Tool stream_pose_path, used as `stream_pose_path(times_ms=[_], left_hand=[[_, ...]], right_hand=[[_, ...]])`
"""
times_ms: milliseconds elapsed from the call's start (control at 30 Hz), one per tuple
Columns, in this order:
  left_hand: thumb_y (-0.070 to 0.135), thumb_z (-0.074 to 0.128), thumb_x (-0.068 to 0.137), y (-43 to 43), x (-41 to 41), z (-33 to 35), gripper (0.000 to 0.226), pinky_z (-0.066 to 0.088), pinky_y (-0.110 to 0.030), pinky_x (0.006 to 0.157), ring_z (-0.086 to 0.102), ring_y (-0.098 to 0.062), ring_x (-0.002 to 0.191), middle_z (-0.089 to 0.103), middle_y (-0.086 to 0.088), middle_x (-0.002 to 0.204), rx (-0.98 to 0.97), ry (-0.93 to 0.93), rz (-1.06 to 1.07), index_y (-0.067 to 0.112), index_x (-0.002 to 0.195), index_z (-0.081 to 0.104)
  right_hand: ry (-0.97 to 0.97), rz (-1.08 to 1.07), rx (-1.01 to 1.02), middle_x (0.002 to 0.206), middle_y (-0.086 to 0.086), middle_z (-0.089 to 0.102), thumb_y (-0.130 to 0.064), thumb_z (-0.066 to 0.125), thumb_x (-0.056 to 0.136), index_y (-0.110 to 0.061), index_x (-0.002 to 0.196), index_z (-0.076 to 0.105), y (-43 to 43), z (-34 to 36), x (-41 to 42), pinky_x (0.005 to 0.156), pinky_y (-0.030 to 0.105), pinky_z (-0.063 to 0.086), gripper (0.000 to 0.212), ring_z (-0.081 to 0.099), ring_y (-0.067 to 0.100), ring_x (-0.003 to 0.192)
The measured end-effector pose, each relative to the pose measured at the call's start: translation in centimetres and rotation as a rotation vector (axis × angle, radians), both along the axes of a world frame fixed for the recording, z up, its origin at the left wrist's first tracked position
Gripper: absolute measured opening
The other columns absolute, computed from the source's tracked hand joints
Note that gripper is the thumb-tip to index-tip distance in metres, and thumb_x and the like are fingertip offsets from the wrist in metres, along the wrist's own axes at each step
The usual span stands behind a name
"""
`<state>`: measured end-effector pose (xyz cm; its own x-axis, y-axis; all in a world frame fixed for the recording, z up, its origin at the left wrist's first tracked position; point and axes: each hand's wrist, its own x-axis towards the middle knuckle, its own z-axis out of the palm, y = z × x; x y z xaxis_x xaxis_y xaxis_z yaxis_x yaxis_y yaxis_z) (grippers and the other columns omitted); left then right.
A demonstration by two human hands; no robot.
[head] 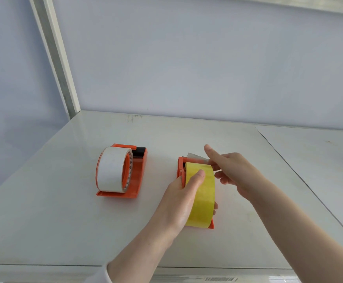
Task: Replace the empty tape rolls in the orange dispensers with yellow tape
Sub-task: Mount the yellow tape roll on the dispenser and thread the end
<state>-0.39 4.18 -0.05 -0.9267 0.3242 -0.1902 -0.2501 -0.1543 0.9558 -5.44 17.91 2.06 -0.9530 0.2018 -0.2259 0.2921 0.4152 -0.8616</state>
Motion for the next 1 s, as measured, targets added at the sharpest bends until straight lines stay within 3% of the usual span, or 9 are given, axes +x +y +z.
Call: stream_pose_path(times_ms=[167, 267, 367, 500, 567, 700, 867, 933, 1000], left_hand=[[0.039, 0.042, 0.092, 0.0, 0.2, 0.1, 0.042, 0.055, -0.02, 0.056, 0.067, -0.017, 0.058, 0.07, -0.011, 0.072, 0.006, -0.012, -0.028, 0.004, 0.105, 0.062], [0.037, 0.043, 0.092, -0.1, 0.3, 0.1, 0.041, 0.054, -0.019, 0.054, 0.066, -0.015, 0.055, 0.07, -0.009, 0.068, 0.014, -0.022, -0.038, 0.002, 0.101, 0.063], [0.035, 0.043, 0.092, -0.4, 0.5, 0.1, 0.04, 0.054, -0.018, 0.055, 0.068, -0.014, 0.059, 0.071, -0.006, 0.068, 0.006, -0.018, -0.06, 0.003, 0.101, 0.064], [0.032, 0.04, 0.091, -0.8, 0.8, 0.0, 0.044, 0.051, -0.017, 0.054, 0.067, -0.013, 0.06, 0.071, -0.008, 0.071, -0.002, -0.002, -0.091, -0.004, 0.1, 0.063], [0.028, 0.041, 0.091, -1.0, 1.0, 0.0, 0.041, 0.049, -0.015, 0.052, 0.067, -0.011, 0.059, 0.071, -0.007, 0.071, 0.001, 0.0, -0.095, -0.004, 0.1, 0.063], [0.026, 0.049, 0.087, -0.8, 1.2, 0.0, 0.03, 0.051, -0.015, 0.055, 0.069, -0.01, 0.062, 0.072, -0.003, 0.071, 0.011, 0.029, -0.107, 0.003, 0.1, 0.063], [0.041, 0.046, 0.089, -0.6, 0.7, 0.2, 0.033, 0.056, -0.022, 0.059, 0.068, -0.014, 0.059, 0.072, -0.005, 0.069, 0.017, 0.007, -0.037, 0.013, 0.092, 0.064], [0.04, 0.047, 0.09, -0.4, 0.6, 0.1, 0.03, 0.056, -0.022, 0.057, 0.068, -0.014, 0.057, 0.071, -0.006, 0.069, 0.014, -0.002, -0.015, 0.014, 0.091, 0.063], [0.037, 0.048, 0.09, -0.2, 0.7, 0.1, 0.03, 0.056, -0.021, 0.057, 0.068, -0.015, 0.058, 0.071, -0.009, 0.071, 0.018, -0.009, -0.013, 0.013, 0.091, 0.064]], right_hand=[[-0.013, -0.075, -0.119, 0.084, 0.006, 0.054, -0.051, 0.062, 0.078, -0.01, 0.078, 0.068, -0.6, -0.1, -0.5, 0.069, 0.031, 0.037, 0.042, 0.04, 0.021, 0.071], [0.01, -0.052, -0.157, 0.073, -0.002, 0.055, -0.046, 0.068, 0.074, -0.019, 0.073, 0.069, -1.0, 0.3, -0.9, 0.068, 0.026, 0.036, 0.027, 0.041, 0.014, 0.066], [0.045, 0.054, -0.125, 0.07, -0.008, 0.059, -0.042, 0.07, 0.073, -0.019, 0.089, 0.072, -1.1, 0.9, -1.0, 0.061, 0.019, 0.032, 0.028, 0.046, 0.006, 0.065], [0.08, 0.156, -0.153, 0.082, 0.001, 0.068, -0.036, 0.072, 0.073, -0.015, 0.084, 0.073, -0.8, 1.6, -1.4, 0.073, 0.026, 0.046, 0.023, 0.056, 0.012, 0.075], [0.099, 0.155, -0.17, 0.084, -0.003, 0.07, -0.032, 0.069, 0.077, -0.017, 0.08, 0.071, -0.7, 2.1, -2.0, 0.069, 0.02, 0.046, 0.016, 0.057, 0.01, 0.073], [0.103, 0.049, -0.353, 0.081, -0.003, 0.069, -0.025, 0.067, 0.081, -0.014, 0.087, 0.065, -0.8, 2.8, -3.5, 0.053, 0.013, 0.052, 0.013, 0.063, 0.009, 0.065], [-0.067, 0.003, -0.67, 0.067, -0.001, 0.074, -0.027, 0.061, 0.086, -0.012, 0.082, 0.064, -0.6, 3.7, -3.9, 0.055, 0.021, 0.057, 0.016, 0.07, 0.015, 0.057], [-0.098, 0.053, -0.746, 0.075, 0.002, 0.075, -0.029, 0.063, 0.083, -0.011, 0.089, 0.065, -0.2, 4.0, -3.4, 0.06, 0.024, 0.058, 0.019, 0.071, 0.019, 0.068], [-0.073, 0.138, -0.619, 0.087, 0.002, 0.073, -0.027, 0.066, 0.081, -0.013, 0.093, 0.067, -0.2, 3.4, -3.0, 0.062, 0.021, 0.058, 0.019, 0.068, 0.018, 0.078]])
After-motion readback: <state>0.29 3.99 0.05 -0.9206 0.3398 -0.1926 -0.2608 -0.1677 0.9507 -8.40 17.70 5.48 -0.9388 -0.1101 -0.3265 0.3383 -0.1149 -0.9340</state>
